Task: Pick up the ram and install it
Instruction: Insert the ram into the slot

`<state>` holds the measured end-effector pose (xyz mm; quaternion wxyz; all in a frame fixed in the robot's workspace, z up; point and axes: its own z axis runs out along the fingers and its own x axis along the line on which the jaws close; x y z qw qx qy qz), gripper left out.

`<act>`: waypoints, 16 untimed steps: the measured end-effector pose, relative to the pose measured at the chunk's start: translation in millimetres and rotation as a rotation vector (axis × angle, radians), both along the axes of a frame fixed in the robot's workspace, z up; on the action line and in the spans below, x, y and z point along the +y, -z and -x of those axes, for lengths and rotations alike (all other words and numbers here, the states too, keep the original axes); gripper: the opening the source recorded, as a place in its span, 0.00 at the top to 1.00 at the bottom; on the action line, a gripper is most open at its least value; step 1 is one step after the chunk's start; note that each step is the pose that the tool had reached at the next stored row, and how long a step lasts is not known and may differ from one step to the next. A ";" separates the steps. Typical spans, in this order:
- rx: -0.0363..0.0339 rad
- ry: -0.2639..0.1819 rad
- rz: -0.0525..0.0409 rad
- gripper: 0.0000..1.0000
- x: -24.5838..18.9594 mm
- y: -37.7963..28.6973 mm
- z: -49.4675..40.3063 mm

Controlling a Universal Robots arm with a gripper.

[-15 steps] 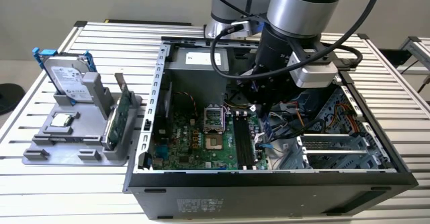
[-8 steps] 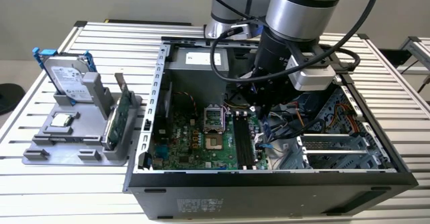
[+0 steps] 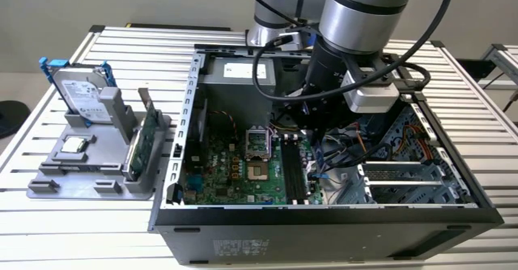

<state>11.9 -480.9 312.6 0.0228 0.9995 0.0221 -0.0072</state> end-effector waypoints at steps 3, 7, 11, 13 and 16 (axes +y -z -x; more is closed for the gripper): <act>-0.0005 0.009 0.0000 1.00 0.0 1.8 -0.2; -0.0012 0.016 0.0000 1.00 0.0 3.4 -0.1; -0.0014 0.020 0.0001 1.00 0.0 4.4 -0.1; -0.0015 0.021 -0.0002 1.00 0.1 5.2 -0.1; -0.0016 0.023 0.0001 1.00 0.0 6.4 -0.1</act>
